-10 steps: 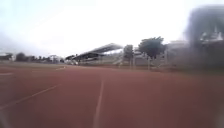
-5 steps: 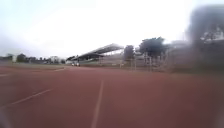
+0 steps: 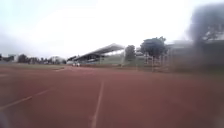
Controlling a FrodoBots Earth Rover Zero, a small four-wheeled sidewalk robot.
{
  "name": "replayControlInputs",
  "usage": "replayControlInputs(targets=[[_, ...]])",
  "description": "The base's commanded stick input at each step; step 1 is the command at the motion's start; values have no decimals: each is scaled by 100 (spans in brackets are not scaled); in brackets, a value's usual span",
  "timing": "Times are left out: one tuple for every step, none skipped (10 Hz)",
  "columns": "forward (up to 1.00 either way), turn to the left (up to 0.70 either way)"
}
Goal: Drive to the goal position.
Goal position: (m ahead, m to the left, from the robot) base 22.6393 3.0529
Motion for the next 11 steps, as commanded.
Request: replayControlInputs(targets=[[70,0],[70,0],[70,0],[70,0],[70,0],[70,0],[70,0],[70,0],[70,1],[70,2],[70,2]])
